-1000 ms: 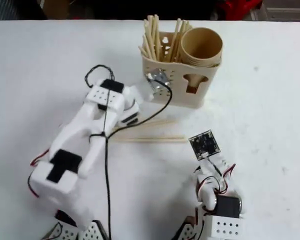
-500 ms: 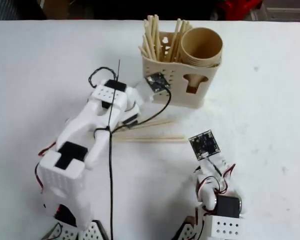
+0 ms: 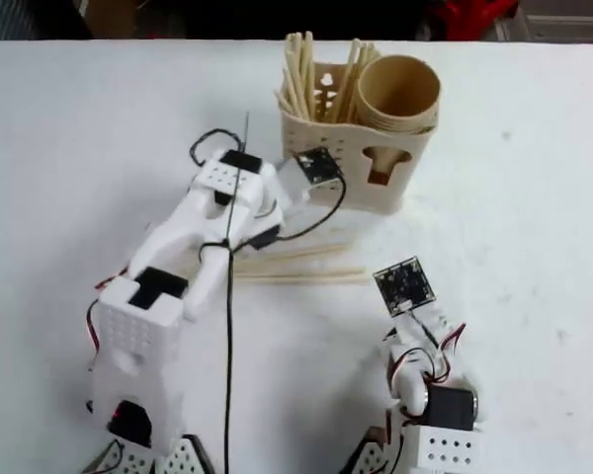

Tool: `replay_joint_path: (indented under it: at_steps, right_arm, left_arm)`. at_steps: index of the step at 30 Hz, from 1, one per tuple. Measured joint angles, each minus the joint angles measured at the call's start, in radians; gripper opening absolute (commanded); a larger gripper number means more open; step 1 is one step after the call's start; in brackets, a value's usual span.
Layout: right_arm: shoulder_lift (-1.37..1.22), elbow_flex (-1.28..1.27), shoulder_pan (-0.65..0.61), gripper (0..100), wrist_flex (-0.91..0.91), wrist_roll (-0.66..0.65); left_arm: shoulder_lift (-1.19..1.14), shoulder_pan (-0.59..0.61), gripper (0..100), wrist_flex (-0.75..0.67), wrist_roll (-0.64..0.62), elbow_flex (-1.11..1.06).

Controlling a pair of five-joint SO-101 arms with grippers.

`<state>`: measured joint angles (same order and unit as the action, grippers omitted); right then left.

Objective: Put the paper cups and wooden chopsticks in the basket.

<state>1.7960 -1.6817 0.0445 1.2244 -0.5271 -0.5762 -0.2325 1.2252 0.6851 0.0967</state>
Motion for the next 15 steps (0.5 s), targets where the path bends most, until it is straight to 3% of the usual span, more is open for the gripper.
replay_joint_path:
  at_steps: [15]
  right_arm:
    - [0.0,0.0,0.0,2.1,0.0,0.0]
  left_arm:
    - [0.055,0.005,2,0.071,0.002,-0.003]
